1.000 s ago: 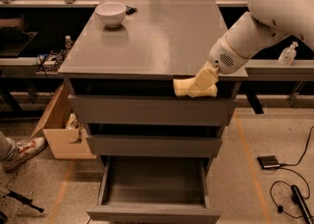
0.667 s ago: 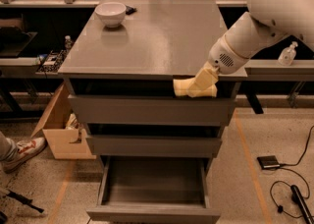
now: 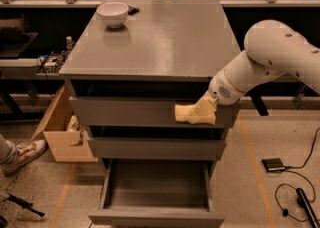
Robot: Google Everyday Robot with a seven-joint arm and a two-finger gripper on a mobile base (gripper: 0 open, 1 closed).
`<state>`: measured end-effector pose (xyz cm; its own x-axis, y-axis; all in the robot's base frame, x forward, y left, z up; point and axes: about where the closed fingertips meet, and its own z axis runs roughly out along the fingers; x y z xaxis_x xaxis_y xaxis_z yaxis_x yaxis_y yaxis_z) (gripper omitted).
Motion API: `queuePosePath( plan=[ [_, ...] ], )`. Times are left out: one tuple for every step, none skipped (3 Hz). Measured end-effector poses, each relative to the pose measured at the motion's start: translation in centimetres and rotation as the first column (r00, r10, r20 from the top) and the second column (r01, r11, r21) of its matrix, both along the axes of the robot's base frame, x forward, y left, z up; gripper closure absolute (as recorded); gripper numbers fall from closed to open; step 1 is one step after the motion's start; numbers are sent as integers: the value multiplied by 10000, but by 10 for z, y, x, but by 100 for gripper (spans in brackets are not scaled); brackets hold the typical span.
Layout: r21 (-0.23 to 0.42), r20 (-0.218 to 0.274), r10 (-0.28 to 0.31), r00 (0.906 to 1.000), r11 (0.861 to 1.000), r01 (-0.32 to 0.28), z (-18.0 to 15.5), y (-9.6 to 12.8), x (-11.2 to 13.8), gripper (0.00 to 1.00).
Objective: Place sponge into bottom drawer
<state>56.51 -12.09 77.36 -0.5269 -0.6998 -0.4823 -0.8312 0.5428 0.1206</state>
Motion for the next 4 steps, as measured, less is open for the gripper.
queuePosePath(
  plan=[
    [287, -228, -234, 9995, 9993, 240, -51, 8, -12, 100],
    [786, -472, -560, 9973, 9951, 596, -104, 19, -21, 100],
    [1341, -556, -945, 9940, 9858, 1012, -152, 33, -23, 100],
    [1795, -969, -1204, 9880, 9743, 1364, -205, 47, -24, 100]
  ],
)
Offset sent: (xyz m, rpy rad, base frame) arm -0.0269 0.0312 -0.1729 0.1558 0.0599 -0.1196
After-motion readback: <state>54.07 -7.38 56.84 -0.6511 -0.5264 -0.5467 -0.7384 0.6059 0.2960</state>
